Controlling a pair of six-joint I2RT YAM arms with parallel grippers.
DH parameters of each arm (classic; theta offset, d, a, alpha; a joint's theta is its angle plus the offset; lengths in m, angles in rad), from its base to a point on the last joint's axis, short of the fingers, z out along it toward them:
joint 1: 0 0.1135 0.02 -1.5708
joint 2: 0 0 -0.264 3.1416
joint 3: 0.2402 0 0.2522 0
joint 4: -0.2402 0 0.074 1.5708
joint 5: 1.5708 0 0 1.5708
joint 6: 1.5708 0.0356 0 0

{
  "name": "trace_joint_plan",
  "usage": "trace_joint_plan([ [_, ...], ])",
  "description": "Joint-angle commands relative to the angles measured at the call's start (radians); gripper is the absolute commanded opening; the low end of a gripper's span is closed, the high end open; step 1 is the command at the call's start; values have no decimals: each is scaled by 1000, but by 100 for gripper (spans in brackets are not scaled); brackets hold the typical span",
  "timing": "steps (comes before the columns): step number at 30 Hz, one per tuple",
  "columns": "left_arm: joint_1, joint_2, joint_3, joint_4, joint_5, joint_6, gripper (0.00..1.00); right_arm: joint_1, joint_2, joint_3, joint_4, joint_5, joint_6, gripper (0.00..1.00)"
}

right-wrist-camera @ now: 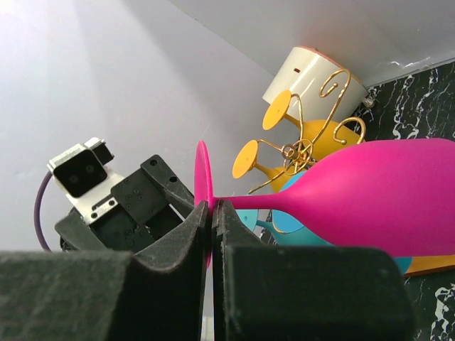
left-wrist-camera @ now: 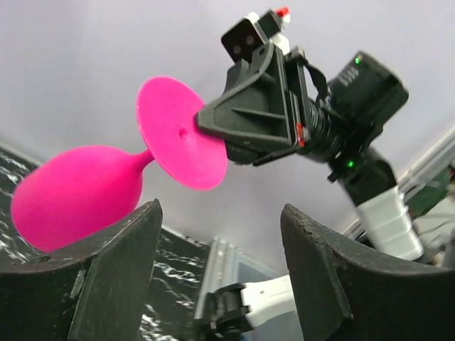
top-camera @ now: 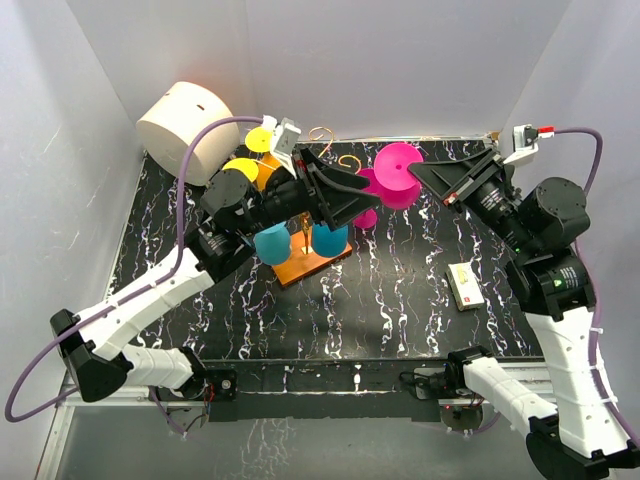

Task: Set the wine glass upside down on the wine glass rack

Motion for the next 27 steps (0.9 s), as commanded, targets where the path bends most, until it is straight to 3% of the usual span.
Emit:
trace_joint_plan([
  [1,7,6,94,-125,-128,-280,66,-3,-1,-5,85,-2,-15,0],
  [4,39,38,117,-171,-126,-386,64,-2,-2,-15,92,-22,-26,0],
  [11,136,96,84,-16,-3,-566,54,-2,2,-45,109,-65,-31,0],
  [16,146,124,108,-42,10,-562,45,-3,5,-65,118,-70,-29,0],
  [24,149,138,180,-212,8,-468,43,-2,23,-79,135,-79,-29,0],
  [27,149,135,176,-204,23,-463,38,-2,29,-85,149,-82,-29,0],
])
